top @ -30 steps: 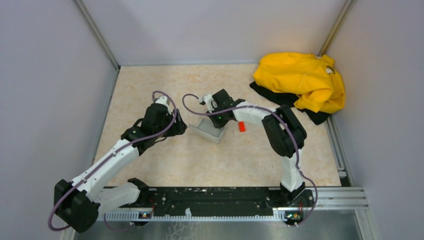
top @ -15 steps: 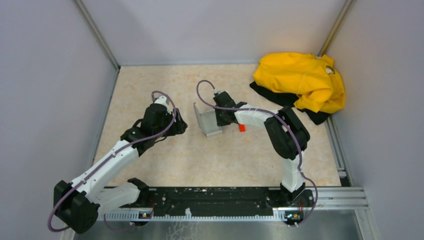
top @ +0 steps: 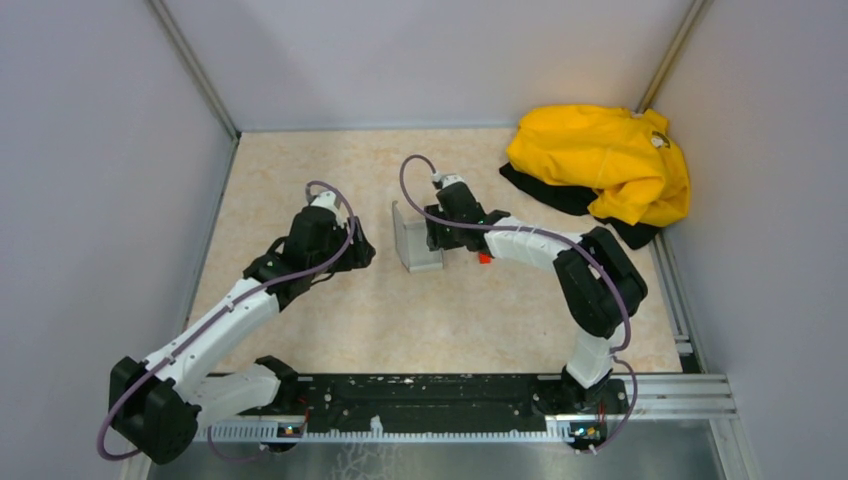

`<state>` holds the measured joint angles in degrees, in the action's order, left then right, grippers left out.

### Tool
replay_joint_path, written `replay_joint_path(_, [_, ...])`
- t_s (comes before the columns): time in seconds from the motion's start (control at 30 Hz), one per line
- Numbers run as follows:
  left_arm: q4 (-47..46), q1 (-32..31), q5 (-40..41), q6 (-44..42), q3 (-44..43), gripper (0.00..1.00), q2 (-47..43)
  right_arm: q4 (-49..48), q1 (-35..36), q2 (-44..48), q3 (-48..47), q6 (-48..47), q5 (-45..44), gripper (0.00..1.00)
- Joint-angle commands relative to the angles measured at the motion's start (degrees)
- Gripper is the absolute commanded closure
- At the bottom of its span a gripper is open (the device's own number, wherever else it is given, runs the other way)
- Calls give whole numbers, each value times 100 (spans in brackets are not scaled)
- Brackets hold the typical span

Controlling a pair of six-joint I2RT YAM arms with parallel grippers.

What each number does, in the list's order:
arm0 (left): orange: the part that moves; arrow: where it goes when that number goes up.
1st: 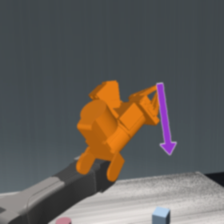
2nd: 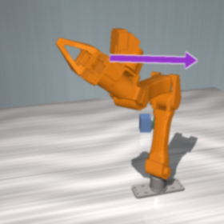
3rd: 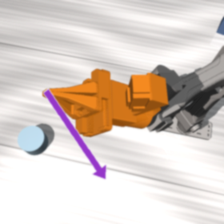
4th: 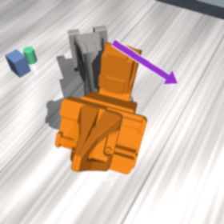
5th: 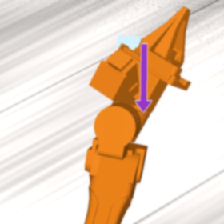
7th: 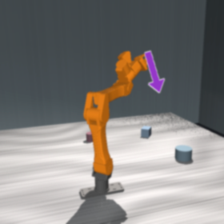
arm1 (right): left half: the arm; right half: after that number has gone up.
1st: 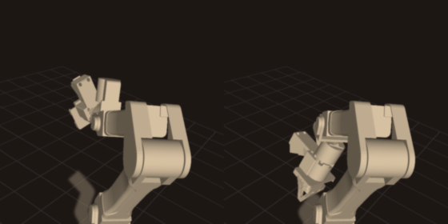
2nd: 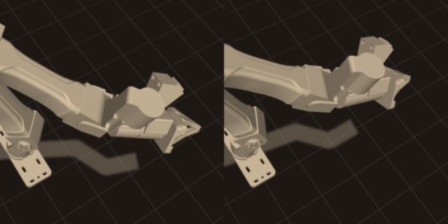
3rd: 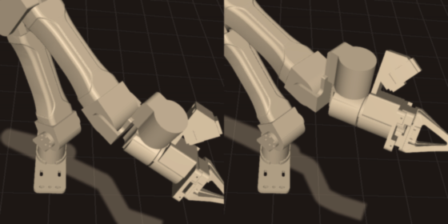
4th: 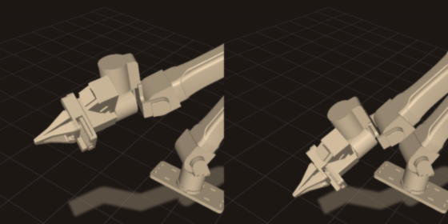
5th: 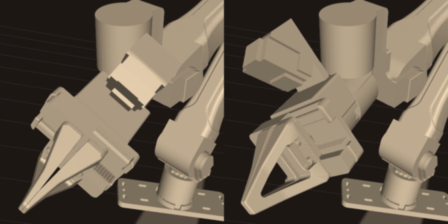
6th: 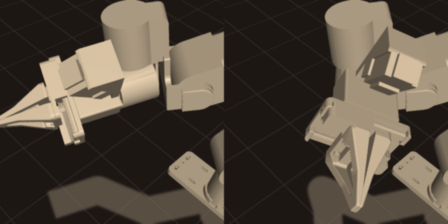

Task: Fold the paper box

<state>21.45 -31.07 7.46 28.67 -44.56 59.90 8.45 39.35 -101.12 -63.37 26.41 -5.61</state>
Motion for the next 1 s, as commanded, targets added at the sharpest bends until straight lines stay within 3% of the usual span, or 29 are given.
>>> replay_joint_path(0.0, [-107,31,61,-89,-241,33,60,-211,-256,-140,-876,-2503,876,49])
replay_joint_path(0.17, [-47,36,34,-106,-322,33,96,259,-684,-1204,-1963,-4242,1824,53])
replay_joint_path(0.3, [20,31,56,-108,-313,32,15,197,-769,-1647,-2327,-4919,2221,53])
replay_joint_path(0.5, [118,39,105,-115,-306,32,-81,396,-798,-2020,-2605,-5298,2863,55])
replay_joint_path(0.97, [144,44,208,-174,-313,32,-38,-264,-782,-1823,-2127,-5098,3812,60])
